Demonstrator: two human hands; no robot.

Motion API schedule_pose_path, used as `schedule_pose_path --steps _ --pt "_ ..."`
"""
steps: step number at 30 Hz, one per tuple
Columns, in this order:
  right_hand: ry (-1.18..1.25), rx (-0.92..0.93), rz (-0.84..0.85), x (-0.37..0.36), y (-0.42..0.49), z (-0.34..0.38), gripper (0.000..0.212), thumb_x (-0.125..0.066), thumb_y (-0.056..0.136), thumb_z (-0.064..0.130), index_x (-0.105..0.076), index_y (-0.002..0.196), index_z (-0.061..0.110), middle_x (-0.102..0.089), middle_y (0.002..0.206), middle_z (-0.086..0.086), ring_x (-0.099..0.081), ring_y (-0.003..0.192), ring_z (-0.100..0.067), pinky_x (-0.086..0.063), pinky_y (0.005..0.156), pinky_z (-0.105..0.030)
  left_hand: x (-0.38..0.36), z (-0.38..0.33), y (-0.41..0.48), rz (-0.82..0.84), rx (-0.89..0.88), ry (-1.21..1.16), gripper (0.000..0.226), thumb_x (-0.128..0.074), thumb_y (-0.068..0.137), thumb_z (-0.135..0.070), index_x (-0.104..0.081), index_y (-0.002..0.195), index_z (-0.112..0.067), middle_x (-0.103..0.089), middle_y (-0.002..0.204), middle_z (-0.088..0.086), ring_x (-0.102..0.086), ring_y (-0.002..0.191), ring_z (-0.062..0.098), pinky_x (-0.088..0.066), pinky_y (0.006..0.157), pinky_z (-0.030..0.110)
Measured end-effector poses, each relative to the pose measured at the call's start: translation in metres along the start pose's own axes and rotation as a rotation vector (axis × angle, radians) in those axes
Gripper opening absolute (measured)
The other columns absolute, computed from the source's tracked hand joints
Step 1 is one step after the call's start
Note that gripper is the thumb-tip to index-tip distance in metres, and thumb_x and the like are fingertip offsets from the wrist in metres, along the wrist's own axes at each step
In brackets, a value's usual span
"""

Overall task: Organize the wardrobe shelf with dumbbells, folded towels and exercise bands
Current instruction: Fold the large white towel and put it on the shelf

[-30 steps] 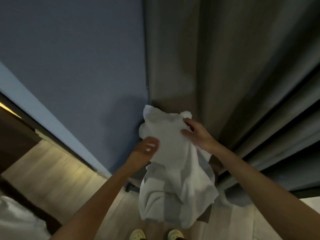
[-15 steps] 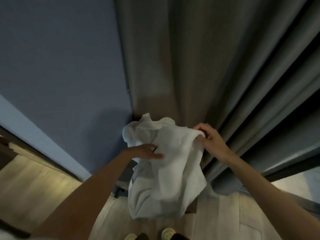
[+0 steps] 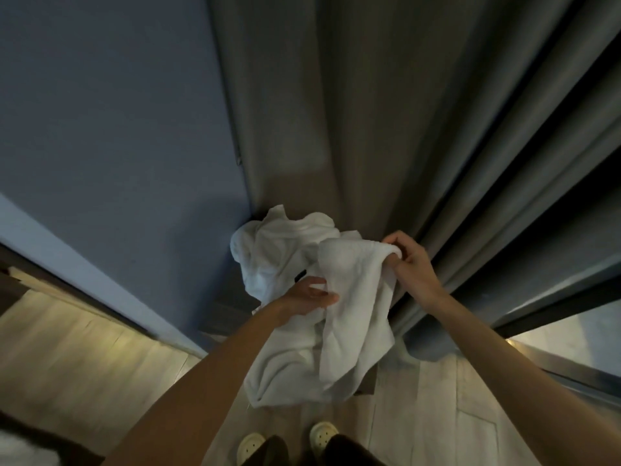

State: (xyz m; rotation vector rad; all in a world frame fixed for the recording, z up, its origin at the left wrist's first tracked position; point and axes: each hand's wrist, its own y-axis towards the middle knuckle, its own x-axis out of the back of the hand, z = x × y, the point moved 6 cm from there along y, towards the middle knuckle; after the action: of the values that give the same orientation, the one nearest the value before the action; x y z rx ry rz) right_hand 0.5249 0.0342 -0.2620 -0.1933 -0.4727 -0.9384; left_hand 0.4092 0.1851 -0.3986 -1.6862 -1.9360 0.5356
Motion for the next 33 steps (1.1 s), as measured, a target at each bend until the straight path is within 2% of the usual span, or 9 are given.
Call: schedule_pose_path --steps 7,12,15,17,20,22,25,29,33 --pt "0.010 -0.082 -0.089 -0.001 0.009 -0.012 0.012 -0.051 0.090 -0.001 -0.060 0.094 0.006 -0.061 0.098 -0.011 -0.056 0.099 -0.030 -0.049 0.090 -0.046 0.025 -0.025 -0.014 -0.167 -0.032 -0.076 0.084 -0.066 0.078 -0.057 -0.028 0.145 -0.025 -0.040 0.133 -0.008 -0.046 0.113 0.014 -0.048 0.075 0.020" --pt "-0.314 0.020 -0.089 -0.013 0.019 0.013 0.032 -0.064 0.085 0.009 -0.056 0.115 0.016 -0.054 0.119 -0.006 -0.044 0.115 -0.027 -0.024 0.091 -0.019 0.085 -0.096 -0.049 -0.354 -0.320 -0.286 0.041 -0.070 0.086 -0.030 -0.052 0.120 -0.019 -0.063 0.098 -0.004 -0.064 0.090 0.018 -0.050 0.052 0.017" --pt "-0.252 0.246 0.011 -0.034 0.016 0.057 0.023 -0.071 0.084 0.021 -0.061 0.105 0.019 -0.058 0.110 0.000 -0.051 0.104 -0.019 -0.038 0.091 -0.025 0.106 -0.142 -0.080 -0.355 -0.458 -0.375 0.022 -0.064 0.091 -0.020 -0.054 0.109 -0.014 -0.055 0.061 -0.002 -0.049 0.039 0.009 -0.034 0.034 0.017" --pt "-0.128 0.152 0.191 -0.056 0.015 0.076 0.027 -0.073 0.081 0.032 -0.063 0.103 0.020 -0.061 0.107 0.003 -0.058 0.096 -0.015 -0.048 0.085 -0.027 0.112 -0.169 -0.097 -0.318 -0.531 -0.423 0.013 -0.061 0.093 -0.018 -0.052 0.103 -0.019 -0.049 0.048 -0.012 -0.038 0.030 0.001 -0.026 0.032 0.013" --pt "-0.008 0.032 0.244 -0.079 0.019 0.100 0.031 -0.074 0.078 0.042 -0.060 0.101 0.026 -0.062 0.102 0.009 -0.060 0.093 -0.011 -0.049 0.078 -0.025 0.110 -0.207 -0.117 -0.212 -0.630 -0.522 0.017 -0.055 0.095 -0.009 -0.051 0.110 -0.015 -0.055 0.061 -0.008 -0.040 0.037 0.003 -0.027 0.036 0.017" --pt "0.048 0.074 0.142 -0.077 0.025 0.119 0.026 -0.071 0.082 0.038 -0.058 0.102 0.027 -0.063 0.094 0.013 -0.062 0.091 -0.009 -0.051 0.076 -0.025 0.107 -0.225 -0.126 -0.156 -0.656 -0.587 0.026 -0.053 0.095 -0.003 -0.050 0.119 -0.010 -0.063 0.085 0.001 -0.057 0.059 0.009 -0.044 0.049 0.024" --pt "0.105 0.159 0.062 -0.060 0.037 0.138 0.021 -0.065 0.090 0.024 -0.062 0.100 0.006 -0.068 0.093 -0.009 -0.067 0.086 -0.025 -0.058 0.074 -0.036 0.118 -0.235 -0.135 -0.179 -0.697 -0.603 0.040 -0.053 0.095 -0.003 -0.044 0.134 -0.007 -0.065 0.106 0.001 -0.069 0.082 0.011 -0.058 0.066 0.026" --pt "0.289 0.250 -0.033 -0.028 0.049 0.157 0.015 -0.059 0.094 0.020 -0.062 0.095 0.005 -0.066 0.087 -0.017 -0.068 0.074 -0.022 -0.057 0.055 -0.027 0.144 -0.226 -0.144 -0.325 -0.663 -0.227 0.047 -0.049 0.097 -0.038 -0.038 0.142 -0.031 -0.066 0.115 -0.015 -0.065 0.101 0.006 -0.053 0.089 0.031" --pt "0.409 0.255 -0.036 -0.015 0.060 0.174 0.010 -0.058 0.095 0.019 -0.062 0.100 0.012 -0.068 0.093 -0.002 -0.070 0.082 -0.010 -0.059 0.061 -0.025 0.123 -0.193 -0.141 -0.117 -0.486 -0.084 0.063 -0.058 0.071 -0.076 -0.048 0.126 -0.046 -0.060 0.128 -0.017 -0.061 0.112 0.004 -0.046 0.102 0.034"
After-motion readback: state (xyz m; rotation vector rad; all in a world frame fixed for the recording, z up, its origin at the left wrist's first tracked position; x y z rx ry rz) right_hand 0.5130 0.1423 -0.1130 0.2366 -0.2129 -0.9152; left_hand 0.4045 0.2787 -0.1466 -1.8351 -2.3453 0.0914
